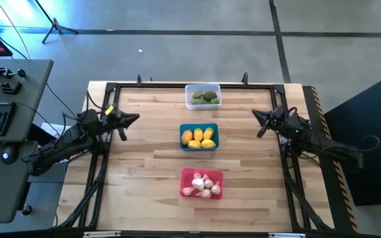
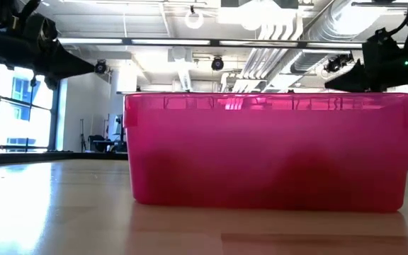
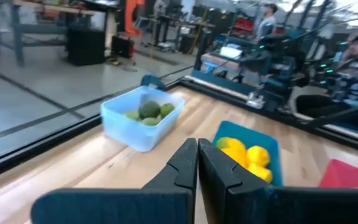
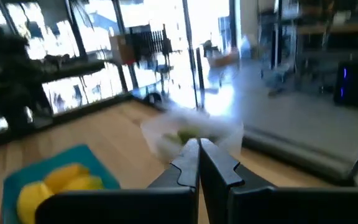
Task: Sort produce into baskets
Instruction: Return to Home Position
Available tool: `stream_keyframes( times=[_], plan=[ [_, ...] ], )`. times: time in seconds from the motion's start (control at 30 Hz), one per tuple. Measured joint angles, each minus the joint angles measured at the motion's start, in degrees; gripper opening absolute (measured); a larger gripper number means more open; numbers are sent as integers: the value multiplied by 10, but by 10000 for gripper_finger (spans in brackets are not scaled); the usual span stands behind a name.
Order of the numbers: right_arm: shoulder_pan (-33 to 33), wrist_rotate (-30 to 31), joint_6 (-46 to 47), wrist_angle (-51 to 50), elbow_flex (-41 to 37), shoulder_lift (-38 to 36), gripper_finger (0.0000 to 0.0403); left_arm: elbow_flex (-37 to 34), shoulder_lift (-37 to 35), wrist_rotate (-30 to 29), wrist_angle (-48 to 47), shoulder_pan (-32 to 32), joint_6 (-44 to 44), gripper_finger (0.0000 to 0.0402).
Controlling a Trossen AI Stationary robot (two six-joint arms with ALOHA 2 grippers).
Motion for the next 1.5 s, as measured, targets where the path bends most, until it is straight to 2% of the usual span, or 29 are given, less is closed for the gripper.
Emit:
stream_keyframes(
  times=[0.13, 0.27, 0.53, 1.5],
  plan=[
    [2, 42, -44, 93, -28, 1, 0, 0, 0, -21, -18, 0, -2, 0],
    [2, 69, -59, 103, -31, 2, 0, -20, 0, -17, -14, -1, -35, 0],
    [2, 64, -72, 104, -31, 9, 0, -39, 10, -8, -5, -1, -88, 0],
    [2, 62, -70, 104, -31, 9, 0, -39, 13, -11, -4, -1, -85, 0]
  ],
)
